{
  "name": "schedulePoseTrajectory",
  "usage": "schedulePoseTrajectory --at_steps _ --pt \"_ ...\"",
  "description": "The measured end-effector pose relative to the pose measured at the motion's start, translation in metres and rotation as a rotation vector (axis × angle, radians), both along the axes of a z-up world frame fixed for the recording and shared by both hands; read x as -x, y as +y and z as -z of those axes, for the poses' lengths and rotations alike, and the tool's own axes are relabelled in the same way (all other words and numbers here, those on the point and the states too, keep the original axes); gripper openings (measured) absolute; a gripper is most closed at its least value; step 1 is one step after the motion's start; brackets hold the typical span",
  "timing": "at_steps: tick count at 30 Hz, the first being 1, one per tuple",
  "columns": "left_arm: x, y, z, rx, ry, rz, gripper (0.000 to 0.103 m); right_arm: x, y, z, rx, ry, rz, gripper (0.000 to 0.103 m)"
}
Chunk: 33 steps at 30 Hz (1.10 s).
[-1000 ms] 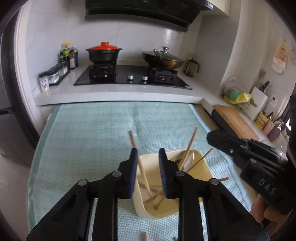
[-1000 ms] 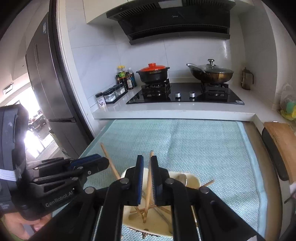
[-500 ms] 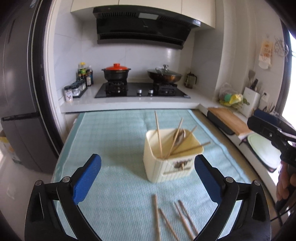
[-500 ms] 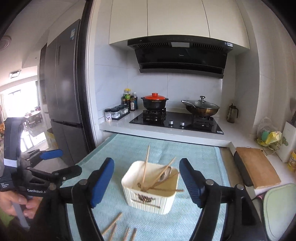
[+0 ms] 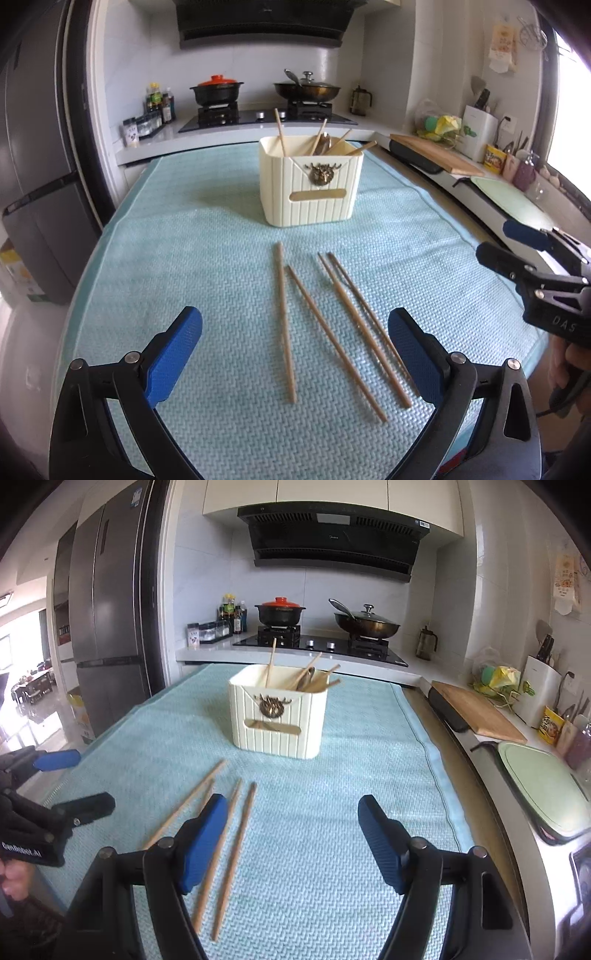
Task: Organize utensils
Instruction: 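Move both open tools back down toward the remaining chopsticks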
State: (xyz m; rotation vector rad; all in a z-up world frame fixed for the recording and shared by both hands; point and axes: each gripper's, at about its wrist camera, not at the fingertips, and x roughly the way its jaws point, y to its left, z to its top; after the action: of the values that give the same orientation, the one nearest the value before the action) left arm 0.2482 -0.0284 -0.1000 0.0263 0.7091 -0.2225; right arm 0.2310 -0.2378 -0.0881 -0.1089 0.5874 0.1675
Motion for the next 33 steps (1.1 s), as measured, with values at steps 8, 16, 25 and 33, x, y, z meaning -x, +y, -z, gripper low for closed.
schedulePoseTrajectory --at_steps 8,16,25,33 --pt "0.019 0.041 0.037 0.059 0.060 -0.148 0.101 0.034 -0.009 0.033 0.013 0.033 0.042 0.074" --pt "0.019 0.062 0.058 0.112 0.149 -0.216 0.101 0.037 -0.009 0.048 -0.025 0.075 0.032 0.074" --pt "0.017 0.053 0.065 0.053 0.164 -0.193 0.101 0.032 -0.008 0.060 -0.072 0.122 0.020 0.070" --pt "-0.001 0.049 0.071 0.023 0.183 -0.165 0.101 0.025 -0.010 0.075 -0.102 0.201 0.008 0.039"
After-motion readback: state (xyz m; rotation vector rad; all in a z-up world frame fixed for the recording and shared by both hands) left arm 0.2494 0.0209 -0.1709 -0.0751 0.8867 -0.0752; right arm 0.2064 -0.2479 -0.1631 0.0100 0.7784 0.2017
